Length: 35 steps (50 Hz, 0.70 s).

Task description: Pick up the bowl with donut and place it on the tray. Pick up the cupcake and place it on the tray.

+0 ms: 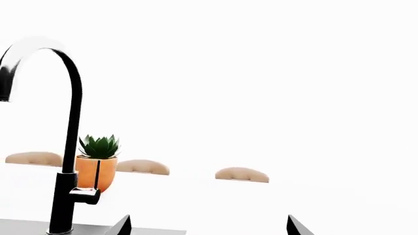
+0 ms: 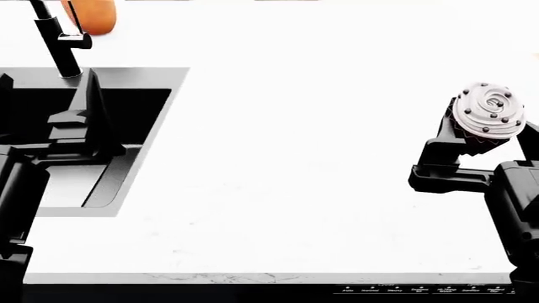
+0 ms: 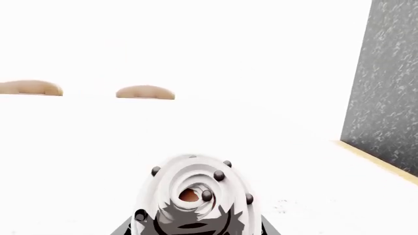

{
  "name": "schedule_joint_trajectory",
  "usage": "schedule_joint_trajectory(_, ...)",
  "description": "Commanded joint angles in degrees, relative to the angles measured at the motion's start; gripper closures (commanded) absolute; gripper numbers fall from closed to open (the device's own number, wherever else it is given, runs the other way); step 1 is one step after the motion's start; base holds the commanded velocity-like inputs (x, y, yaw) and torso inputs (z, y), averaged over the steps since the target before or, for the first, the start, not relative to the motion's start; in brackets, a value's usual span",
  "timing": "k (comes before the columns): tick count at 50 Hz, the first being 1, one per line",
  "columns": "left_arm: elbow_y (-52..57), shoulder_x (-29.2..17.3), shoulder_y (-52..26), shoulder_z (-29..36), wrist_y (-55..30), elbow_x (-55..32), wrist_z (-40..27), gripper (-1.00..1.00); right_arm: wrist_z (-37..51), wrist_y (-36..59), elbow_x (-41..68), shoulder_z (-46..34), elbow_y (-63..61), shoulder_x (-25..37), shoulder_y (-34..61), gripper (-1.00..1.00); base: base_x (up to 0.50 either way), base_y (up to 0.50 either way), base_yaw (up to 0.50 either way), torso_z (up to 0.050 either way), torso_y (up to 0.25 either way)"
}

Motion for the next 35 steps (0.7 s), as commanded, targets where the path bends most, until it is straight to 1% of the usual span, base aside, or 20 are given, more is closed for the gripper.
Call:
schedule_joint_trajectory(1,-0.3,-0.09,0.01,-0.01,0.31,-0.06,0.05,-1.0,-0.54,1.6,-0.64,-0.59,0.53,-0.57,1.54,1.0,0.0,0.32,0.0,0.0,0.0)
schedule_joint_trajectory(11,0.41,-1.03,-0.01,-0.78,0.04,-1.09,-0.86,-1.0,-0.51,1.54,-0.62,-0.51,0.27,-0.38,1.36,1.0,0.0,0.32,0.0,0.0,0.001)
schedule_joint_trajectory(22,0.27,-0.82,-0.44,0.12,-0.01,-0.78,-1.06,-1.0,-1.98,0.5,-3.04,0.13,-0.02,-0.33,-1.67,1.0,0.0,0.32,0.0,0.0,0.0)
schedule_joint_trajectory(35,-0.01,-0.73,-0.33,0.53,0.31,-0.41,-0.91,-1.0,-2.5,0.43,-3.74,0.07,0.24,-0.52,-1.87,1.0,0.0,0.32,0.0,0.0,0.0)
